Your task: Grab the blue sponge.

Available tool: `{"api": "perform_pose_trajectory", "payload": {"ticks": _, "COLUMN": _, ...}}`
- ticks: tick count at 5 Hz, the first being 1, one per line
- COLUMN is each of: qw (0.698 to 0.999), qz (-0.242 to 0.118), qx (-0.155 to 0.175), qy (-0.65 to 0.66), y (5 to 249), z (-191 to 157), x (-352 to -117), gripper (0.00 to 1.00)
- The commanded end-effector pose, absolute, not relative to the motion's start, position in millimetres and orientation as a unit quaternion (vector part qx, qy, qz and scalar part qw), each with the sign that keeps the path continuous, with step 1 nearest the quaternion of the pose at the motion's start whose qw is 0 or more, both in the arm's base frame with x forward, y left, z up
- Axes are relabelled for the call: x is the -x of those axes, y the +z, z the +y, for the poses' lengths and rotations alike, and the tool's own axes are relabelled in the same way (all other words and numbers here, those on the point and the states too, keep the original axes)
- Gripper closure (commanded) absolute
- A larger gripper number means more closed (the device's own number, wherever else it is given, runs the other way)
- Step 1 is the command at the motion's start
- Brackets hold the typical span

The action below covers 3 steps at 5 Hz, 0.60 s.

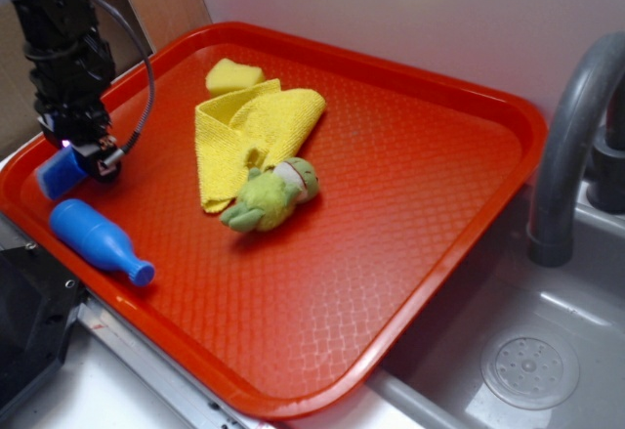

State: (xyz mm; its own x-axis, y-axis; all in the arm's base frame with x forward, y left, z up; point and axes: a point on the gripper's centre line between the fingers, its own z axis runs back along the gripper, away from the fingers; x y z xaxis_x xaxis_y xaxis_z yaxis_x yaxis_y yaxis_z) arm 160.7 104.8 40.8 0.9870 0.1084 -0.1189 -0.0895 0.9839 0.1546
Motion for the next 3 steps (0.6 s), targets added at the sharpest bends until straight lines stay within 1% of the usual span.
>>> {"api": "perform_pose_trajectory", "payload": {"ticks": 1, "qw": 0.998, "qz": -0.033, "qx": -0.024, "qy": 0.051, "y": 150.4, "z": 91.5, "x": -155.6, "gripper": 1.00}}
{"api": "perform_pose_trajectory", "payload": {"ticks": 2, "qw": 0.996, "qz": -0.074, "qx": 0.020, "qy": 0.045, "y": 199.7, "z": 73.0, "x": -152.8, "gripper": 1.00}}
{"api": "perform_pose_trajectory", "payload": {"ticks": 3, "qw": 0.998, "qz": -0.043, "qx": 0.033, "qy": 0.012, "y": 198.1, "z": 70.6, "x": -162.9, "gripper": 1.00}}
